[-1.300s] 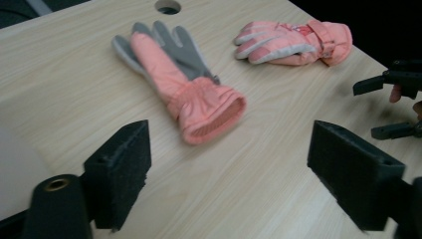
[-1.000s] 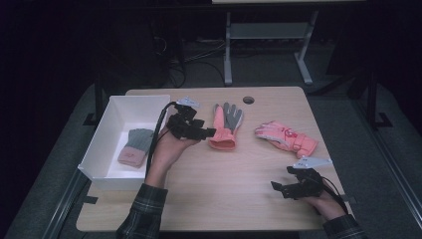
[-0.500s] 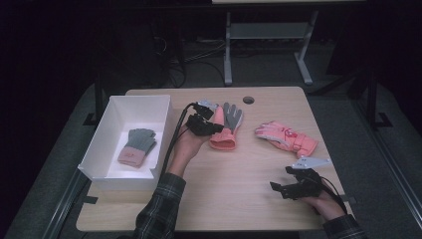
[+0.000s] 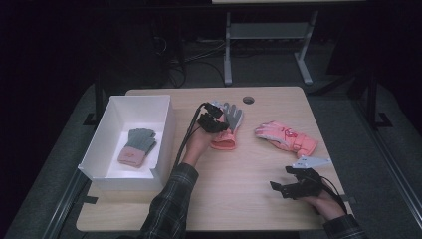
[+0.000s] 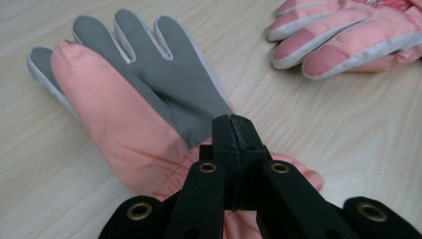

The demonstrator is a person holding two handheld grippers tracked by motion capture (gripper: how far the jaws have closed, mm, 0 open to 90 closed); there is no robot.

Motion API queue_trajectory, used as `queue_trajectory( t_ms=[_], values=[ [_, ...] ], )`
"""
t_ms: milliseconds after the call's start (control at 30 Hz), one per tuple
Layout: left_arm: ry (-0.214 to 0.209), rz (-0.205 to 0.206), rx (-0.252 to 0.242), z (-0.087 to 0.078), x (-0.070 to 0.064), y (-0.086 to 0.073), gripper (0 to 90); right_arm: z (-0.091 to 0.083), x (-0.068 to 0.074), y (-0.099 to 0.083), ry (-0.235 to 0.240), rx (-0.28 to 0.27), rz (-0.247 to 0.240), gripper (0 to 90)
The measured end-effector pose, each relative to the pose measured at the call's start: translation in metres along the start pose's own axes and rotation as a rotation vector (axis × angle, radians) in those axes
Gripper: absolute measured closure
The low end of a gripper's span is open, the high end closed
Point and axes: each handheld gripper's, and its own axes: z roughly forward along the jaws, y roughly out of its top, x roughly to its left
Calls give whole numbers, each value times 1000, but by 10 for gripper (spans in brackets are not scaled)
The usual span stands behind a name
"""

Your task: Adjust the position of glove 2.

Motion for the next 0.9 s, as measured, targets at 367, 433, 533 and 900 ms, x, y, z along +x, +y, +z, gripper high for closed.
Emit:
queue_trajectory(
  t_ms=[367, 433, 533, 900],
  values=[
    [-17, -13, 51, 12, -1, -8, 900, 0, 1, 1, 4, 2, -5, 136],
    [-21, -11, 49, 10, -3, -11, 900, 0, 1, 1, 5, 6, -8, 135],
    [-38, -25, 45, 6, -6, -16, 900, 1, 0, 1, 7, 7, -7, 136],
    [-112, -32, 42, -15, -22, -39, 900, 1, 1, 1, 1, 10, -11, 135]
  ],
)
